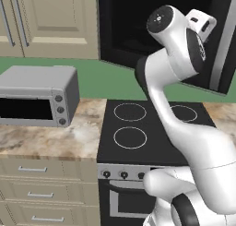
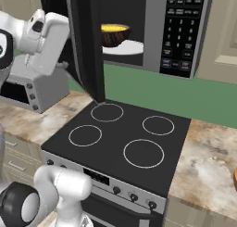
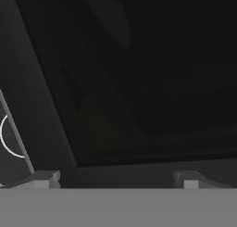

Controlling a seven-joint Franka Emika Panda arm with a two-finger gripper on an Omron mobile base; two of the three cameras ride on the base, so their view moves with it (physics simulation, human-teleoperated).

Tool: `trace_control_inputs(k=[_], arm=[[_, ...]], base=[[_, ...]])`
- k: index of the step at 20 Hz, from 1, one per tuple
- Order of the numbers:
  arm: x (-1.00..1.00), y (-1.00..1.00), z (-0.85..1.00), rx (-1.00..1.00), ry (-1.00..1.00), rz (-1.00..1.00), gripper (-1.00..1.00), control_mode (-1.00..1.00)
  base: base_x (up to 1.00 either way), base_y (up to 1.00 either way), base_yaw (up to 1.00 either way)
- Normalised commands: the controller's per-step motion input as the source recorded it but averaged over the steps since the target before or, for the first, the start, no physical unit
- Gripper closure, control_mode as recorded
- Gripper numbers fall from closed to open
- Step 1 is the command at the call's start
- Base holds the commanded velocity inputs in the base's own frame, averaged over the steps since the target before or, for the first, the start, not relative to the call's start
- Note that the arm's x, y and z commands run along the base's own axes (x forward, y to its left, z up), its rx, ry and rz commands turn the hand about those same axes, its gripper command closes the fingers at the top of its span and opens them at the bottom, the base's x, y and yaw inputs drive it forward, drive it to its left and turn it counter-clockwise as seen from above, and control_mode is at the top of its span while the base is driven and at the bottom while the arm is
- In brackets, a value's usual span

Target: Place the bowl containing the corn and garlic in the microwave. Close the microwave door and press the start button to microwave the meal.

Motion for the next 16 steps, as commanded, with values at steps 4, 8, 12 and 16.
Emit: trace_control_inputs(k=[4, 8, 12, 16], arm=[[0.52, -0.25, -0.16, 0.08, -0.30, 0.39, -1.00, -1.00], [0.80, -0.06, -0.24, 0.02, -0.22, 0.32, -1.00, -1.00], [0.99, 0.00, -0.12, 0.00, -0.11, 0.20, -1.00, -1.00], [0.97, 0.00, -0.04, 0.00, -0.11, 0.15, -1.00, -1.00]], base=[[0.00, 0.00, 0.00], [0.00, 0.00, 0.00], [0.00, 0.00, 0.00], [0.00, 0.00, 0.00]])
